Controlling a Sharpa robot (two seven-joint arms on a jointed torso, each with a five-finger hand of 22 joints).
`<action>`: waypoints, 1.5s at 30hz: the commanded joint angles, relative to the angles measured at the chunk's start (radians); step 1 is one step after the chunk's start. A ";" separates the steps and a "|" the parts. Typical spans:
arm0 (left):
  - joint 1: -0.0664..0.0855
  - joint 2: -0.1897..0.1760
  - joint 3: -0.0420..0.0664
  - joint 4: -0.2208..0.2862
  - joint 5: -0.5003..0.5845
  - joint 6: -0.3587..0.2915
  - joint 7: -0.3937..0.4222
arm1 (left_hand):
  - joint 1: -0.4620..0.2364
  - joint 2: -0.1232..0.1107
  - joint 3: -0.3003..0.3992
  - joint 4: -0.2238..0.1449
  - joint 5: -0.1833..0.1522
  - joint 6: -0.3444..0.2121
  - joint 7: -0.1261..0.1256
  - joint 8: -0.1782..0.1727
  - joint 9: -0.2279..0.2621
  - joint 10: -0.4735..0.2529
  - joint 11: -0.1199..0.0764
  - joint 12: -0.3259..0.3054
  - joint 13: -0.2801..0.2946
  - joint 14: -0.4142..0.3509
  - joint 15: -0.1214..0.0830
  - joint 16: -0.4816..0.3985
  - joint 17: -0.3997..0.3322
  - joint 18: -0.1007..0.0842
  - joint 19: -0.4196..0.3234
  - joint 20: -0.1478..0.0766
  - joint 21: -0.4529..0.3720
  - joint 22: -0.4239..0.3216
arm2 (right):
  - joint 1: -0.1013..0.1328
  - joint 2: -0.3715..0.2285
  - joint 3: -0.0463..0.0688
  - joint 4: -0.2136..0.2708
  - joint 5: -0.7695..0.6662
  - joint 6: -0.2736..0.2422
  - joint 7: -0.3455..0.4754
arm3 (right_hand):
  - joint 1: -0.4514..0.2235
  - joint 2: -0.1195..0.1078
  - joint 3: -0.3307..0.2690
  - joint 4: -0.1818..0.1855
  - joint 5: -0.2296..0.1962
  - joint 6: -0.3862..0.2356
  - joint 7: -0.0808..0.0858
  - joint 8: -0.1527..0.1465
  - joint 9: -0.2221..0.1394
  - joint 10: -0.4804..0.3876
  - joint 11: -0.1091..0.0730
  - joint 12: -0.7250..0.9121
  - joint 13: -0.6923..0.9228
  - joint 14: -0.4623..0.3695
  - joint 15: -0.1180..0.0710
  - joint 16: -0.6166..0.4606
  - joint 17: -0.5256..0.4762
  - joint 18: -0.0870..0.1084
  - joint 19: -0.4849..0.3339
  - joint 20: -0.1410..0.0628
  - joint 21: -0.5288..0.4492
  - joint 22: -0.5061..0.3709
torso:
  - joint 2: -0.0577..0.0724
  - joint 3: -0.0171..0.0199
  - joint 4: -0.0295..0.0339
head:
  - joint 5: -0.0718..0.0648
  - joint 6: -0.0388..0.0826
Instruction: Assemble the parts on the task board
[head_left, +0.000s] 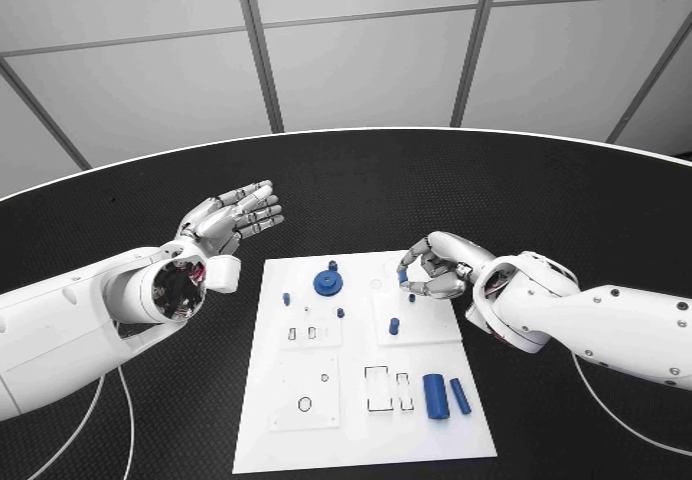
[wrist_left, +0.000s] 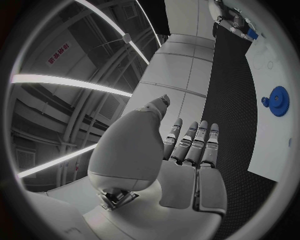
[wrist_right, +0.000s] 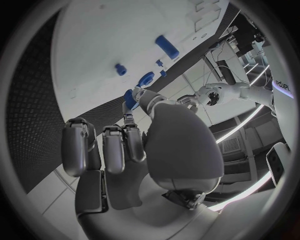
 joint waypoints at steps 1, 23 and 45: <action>0.000 0.007 0.000 -0.008 0.000 0.002 -0.001 | -0.004 0.002 0.006 -0.002 -0.002 0.004 0.122 -0.003 0.000 0.006 0.000 -0.002 0.000 0.007 0.000 0.003 0.001 0.010 0.005 0.001 0.005 0.001 | 0.001 0.045 0.001 0.019 -0.026 0.010 -0.027 | -0.001 0.009 0.008 -0.001 -0.002 -0.004 -0.003 0.018 0.028 0.035 -0.003 0.004 0.165 0.102 -0.006 0.004 0.238 -0.007 0.032 -0.006 0.002 0.153 | -0.008 -0.0084 -0.0009 | 0.019 -0.012; 0.000 0.050 0.000 -0.052 0.000 0.011 -0.012 | -0.007 0.001 0.007 -0.003 -0.003 0.006 0.121 -0.004 0.000 0.009 0.000 -0.002 0.001 0.005 0.000 0.003 0.001 0.010 0.001 0.001 0.004 0.000 | -0.013 0.303 -0.006 -0.048 -0.168 0.083 -0.144 | -0.021 0.009 0.024 -0.016 0.040 -0.021 0.002 0.029 0.037 0.031 0.002 0.000 0.162 0.100 -0.002 0.001 0.228 -0.004 0.028 -0.003 -0.009 0.147 | -0.016 -0.0203 0.0045 | 0.109 -0.047; 0.000 0.055 0.000 -0.057 0.000 0.014 -0.016 | -0.008 0.001 0.007 -0.003 -0.003 0.005 0.121 -0.004 0.000 0.010 0.000 -0.001 0.001 0.003 0.000 0.002 0.000 0.010 0.000 0.001 0.004 0.000 | -0.059 0.340 -0.013 -0.066 -0.249 0.125 -0.176 | -0.031 0.007 0.024 -0.018 0.048 -0.022 0.002 0.034 0.041 0.033 0.002 0.003 0.165 0.101 -0.002 0.002 0.230 -0.005 0.029 -0.003 -0.008 0.148 | -0.015 -0.0163 0.0036 | 0.112 -0.061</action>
